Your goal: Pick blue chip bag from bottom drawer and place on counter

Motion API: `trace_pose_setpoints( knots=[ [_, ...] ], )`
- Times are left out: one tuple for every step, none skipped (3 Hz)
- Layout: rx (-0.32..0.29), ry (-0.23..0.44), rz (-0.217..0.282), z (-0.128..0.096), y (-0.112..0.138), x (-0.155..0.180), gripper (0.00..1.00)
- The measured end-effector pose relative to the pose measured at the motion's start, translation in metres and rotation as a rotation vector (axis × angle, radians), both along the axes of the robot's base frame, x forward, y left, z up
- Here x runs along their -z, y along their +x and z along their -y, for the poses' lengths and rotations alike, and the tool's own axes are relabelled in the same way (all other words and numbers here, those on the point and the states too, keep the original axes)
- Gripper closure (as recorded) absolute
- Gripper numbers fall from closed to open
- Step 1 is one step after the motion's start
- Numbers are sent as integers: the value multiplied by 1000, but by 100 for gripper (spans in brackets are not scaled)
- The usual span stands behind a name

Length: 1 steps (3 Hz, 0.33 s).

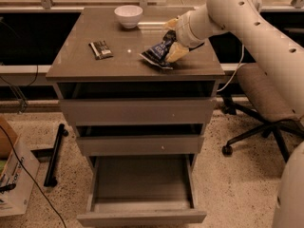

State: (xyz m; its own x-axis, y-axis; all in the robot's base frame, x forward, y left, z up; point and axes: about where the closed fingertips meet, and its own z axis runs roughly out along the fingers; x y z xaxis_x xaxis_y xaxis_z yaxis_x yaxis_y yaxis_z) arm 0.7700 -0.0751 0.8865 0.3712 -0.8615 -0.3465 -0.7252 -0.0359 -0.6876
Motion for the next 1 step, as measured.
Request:
trace_pose_setpoints(
  knots=[
    [-2,0,-2,-1,0,1,0]
  ],
)
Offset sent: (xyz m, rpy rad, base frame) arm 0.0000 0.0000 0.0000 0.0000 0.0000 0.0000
